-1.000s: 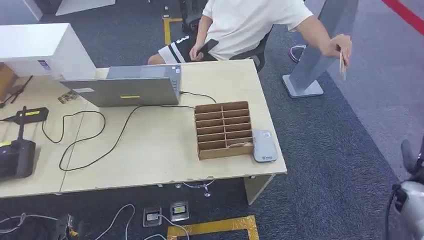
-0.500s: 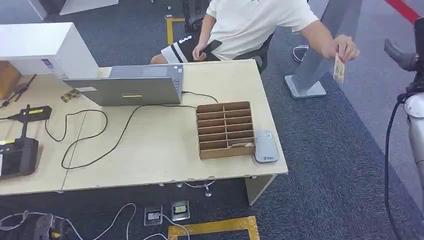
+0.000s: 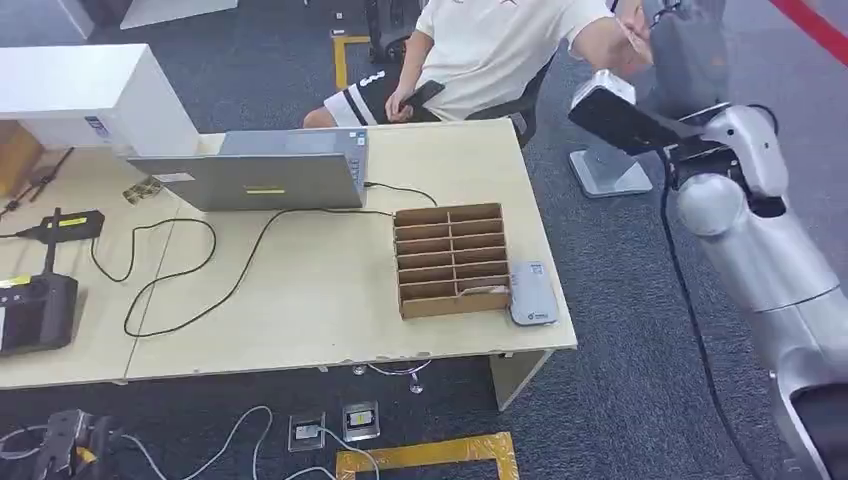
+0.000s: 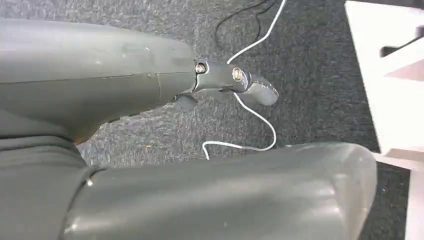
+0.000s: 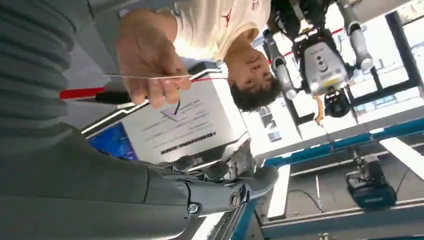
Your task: Pass the card to the sensor for recognition and then transmit it.
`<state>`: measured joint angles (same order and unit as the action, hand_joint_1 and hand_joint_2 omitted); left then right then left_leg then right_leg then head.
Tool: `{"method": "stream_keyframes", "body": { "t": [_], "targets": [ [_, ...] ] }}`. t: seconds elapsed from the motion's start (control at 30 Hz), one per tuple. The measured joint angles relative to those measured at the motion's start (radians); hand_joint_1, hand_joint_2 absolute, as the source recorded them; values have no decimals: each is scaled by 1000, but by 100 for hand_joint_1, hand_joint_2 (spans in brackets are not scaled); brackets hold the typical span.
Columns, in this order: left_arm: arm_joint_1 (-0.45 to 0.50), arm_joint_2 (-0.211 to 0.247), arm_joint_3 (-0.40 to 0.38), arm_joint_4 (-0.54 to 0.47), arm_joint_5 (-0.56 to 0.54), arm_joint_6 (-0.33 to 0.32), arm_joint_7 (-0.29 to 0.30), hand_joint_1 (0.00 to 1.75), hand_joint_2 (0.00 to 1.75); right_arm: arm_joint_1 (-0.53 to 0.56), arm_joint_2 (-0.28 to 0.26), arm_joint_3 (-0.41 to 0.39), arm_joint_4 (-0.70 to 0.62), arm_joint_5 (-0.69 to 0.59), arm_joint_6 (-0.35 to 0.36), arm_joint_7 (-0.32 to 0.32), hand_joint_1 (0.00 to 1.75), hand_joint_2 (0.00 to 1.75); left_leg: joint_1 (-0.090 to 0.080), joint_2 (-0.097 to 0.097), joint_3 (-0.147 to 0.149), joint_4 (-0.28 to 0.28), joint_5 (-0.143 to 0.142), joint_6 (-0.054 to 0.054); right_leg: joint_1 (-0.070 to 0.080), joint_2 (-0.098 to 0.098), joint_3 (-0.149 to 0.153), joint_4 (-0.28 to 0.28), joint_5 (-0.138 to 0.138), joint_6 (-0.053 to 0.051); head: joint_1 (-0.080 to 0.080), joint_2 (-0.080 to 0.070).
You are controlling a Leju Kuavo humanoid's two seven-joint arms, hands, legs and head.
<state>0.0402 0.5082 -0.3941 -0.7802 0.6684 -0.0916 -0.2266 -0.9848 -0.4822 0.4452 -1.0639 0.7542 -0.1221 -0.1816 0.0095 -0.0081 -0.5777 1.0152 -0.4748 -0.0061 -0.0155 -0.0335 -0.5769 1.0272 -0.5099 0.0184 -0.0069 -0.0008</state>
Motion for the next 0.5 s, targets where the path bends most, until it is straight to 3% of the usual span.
{"method": "stream_keyframes", "body": {
  "t": [0.17,0.5],
  "targets": [
    [7,30,-20,-46,46,0,-1,0,0,19,15,34,-18,18,-2,15,0,175,0,0,0,0,0,0,0,1,0,-1,0,0,1,0],
    [4,41,-75,-42,165,0,-10,0,0,68,3,48,-26,52,-38,71,0,175,0,2,0,0,0,0,0,1,-1,-2,0,0,0,0]
  ]
}}
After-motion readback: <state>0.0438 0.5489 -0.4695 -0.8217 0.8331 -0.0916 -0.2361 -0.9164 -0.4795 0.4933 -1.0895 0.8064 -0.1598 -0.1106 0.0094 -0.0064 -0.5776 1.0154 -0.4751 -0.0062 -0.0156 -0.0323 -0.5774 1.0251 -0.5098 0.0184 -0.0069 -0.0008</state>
